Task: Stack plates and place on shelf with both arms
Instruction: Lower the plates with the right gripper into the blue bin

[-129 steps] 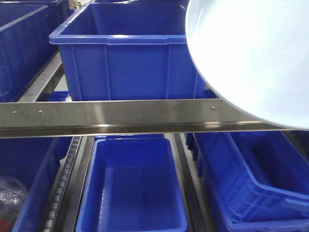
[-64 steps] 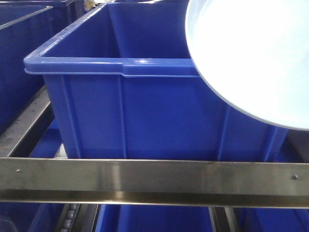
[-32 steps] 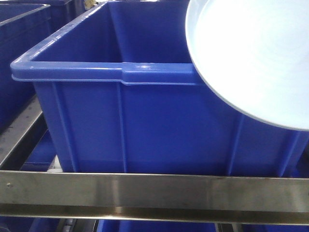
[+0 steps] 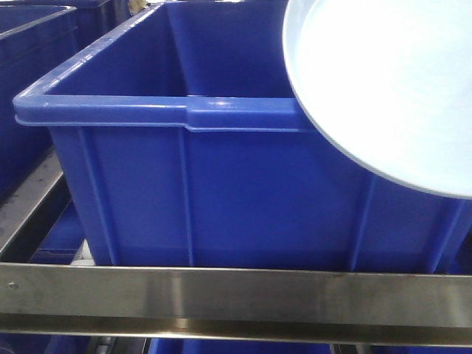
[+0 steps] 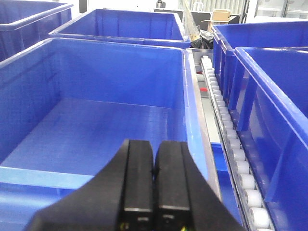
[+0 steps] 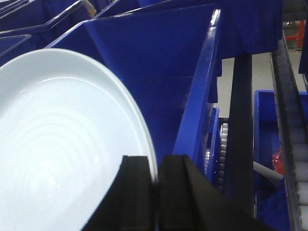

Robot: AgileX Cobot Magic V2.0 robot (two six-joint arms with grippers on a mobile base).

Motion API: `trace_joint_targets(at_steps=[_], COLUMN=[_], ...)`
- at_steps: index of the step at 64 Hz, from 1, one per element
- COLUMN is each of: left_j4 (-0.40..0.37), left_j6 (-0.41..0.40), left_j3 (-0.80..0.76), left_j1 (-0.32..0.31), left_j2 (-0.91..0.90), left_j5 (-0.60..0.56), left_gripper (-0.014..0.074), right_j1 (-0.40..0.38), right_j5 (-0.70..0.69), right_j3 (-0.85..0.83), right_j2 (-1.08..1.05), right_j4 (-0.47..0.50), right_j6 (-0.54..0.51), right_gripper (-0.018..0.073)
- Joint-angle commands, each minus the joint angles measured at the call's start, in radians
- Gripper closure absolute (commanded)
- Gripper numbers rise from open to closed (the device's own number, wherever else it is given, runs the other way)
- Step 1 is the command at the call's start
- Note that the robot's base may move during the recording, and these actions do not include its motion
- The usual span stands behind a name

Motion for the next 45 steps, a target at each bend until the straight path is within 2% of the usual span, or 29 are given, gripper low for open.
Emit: trace_joint_targets(at_steps=[1,32,45], left_j4=[-0.008,-0.008,-0.008], left_j6=[-0.004,-0.004,-0.004], left_j3=[-0.032,-0.032,-0.032], left_j1=[0.000,0.000,0.000], left_j2=[0.012,0.012,0.012], left_j5=[-0.080,-0.080,-0.080], left_gripper=[0.0516,0.0516,0.0516], right_j1=[0.000,0.000,0.000], right_j5=[-0.111,-0.140,-0.132], right_j3=[-0.032,-0.036,-0.115], right_j2=[0.004,0.004,0.019], right_j4=[0.005,0.005,0.005], right_j6=[-0.002,-0.001,-0.001], right_gripper=[0.0510,0.0510,0.0508])
